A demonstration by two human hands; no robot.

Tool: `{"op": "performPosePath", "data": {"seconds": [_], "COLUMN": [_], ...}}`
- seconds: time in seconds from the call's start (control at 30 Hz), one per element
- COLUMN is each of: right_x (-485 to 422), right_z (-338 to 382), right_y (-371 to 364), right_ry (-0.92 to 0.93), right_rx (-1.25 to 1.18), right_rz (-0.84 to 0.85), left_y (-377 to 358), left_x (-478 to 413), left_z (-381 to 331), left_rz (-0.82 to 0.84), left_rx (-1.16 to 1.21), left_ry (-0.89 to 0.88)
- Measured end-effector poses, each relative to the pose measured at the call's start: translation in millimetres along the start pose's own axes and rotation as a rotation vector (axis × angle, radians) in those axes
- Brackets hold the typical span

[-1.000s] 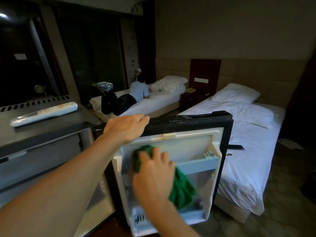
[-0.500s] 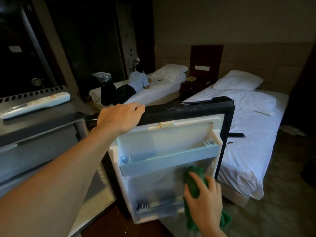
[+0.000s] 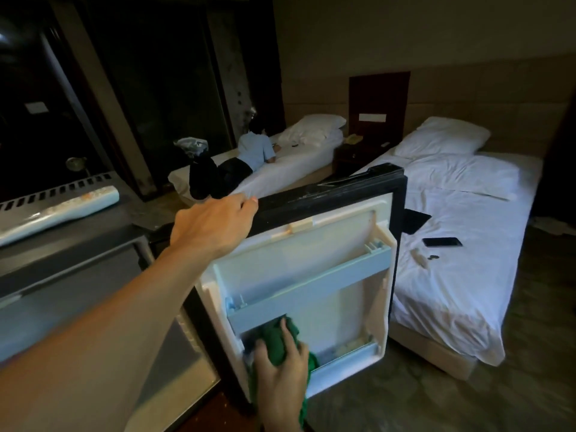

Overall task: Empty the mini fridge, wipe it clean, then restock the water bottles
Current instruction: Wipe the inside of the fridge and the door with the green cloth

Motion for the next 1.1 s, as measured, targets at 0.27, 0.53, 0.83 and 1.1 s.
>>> {"op": "performPosePath", "data": {"seconds": [0.27,0.53,0.83,1.1], "right_x": [-64,-186,-116,-240], "right_z": [151,255,237,236], "right_y": [149,88,-11,104], "right_ry": [0.444,0.706,0.943,0.649], "right_rx": [-0.270,0.772,0.759,1.025], "right_rz": [-0.327,-0.006,0.220,0.085], "left_y": [5,10,12,7], "left_x": [-2,7,-9,-9], "left_z": [19,35,40,48], "left_rz": [-0.005,-0.022,-0.031,-0.027], "left_rx": [-0.083,-0.130,0.036,0.026], "left_ry": [-0.121,-0.123,-0.030,-0.083]}}
Point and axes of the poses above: each hand's wrist, its own x-axis away from the middle knuckle, its own y-axis out of the back of the hand, z = x × y, the point moved 2 cm from there along -x, towards the middle knuckle, and after that the axes turned 3 degrees about -x, right-handed, at the moved point
